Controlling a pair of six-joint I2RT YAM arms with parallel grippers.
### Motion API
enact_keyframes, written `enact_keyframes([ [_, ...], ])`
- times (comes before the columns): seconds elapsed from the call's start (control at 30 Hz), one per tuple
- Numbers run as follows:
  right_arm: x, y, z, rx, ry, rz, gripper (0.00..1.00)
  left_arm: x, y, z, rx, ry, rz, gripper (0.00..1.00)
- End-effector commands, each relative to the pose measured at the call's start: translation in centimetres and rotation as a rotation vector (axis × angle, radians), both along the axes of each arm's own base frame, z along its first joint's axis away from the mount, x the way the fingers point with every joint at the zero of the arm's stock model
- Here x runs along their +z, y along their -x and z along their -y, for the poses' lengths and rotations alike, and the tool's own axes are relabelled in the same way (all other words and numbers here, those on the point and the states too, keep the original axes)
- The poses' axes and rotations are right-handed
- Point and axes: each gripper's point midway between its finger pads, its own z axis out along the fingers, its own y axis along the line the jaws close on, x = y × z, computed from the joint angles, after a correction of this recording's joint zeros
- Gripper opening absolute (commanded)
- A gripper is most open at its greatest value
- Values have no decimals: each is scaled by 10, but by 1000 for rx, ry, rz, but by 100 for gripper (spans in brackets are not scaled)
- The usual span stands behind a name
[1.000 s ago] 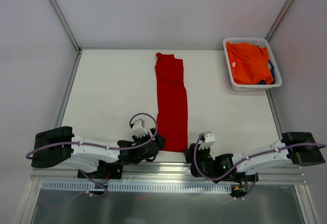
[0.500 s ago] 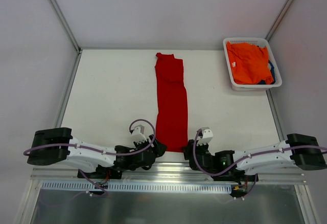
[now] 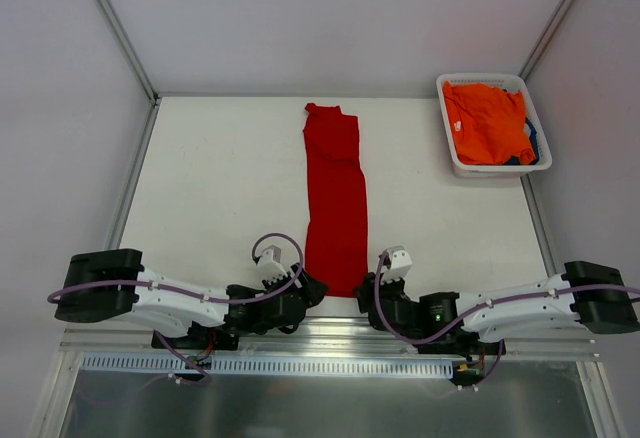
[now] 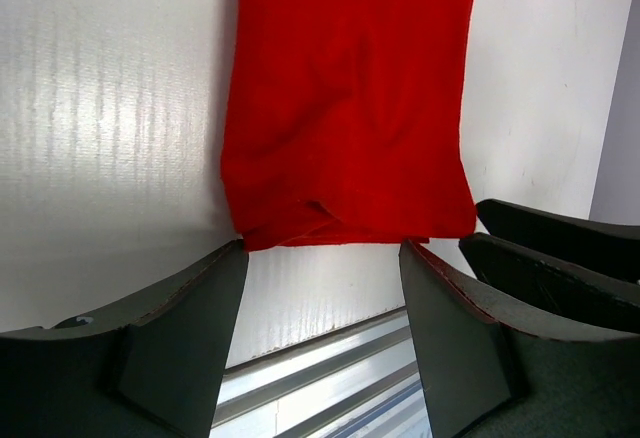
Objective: Fold and stack the t-shirts
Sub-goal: Fold the tshirt
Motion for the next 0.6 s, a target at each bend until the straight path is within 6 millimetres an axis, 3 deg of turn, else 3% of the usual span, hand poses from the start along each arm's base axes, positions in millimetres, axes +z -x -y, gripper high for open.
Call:
enact_keyframes([
  [0.0, 23, 0, -17, 23, -18, 21, 51, -64, 20, -81, -46, -355, -92, 66],
  [0.33, 2, 15, -50, 79, -23, -39, 50, -68, 20, -83, -41, -385, -96, 66],
  [0.57, 6, 11, -39, 47, -25, -23, 50, -69, 20, -92, -22, -384, -101, 66],
])
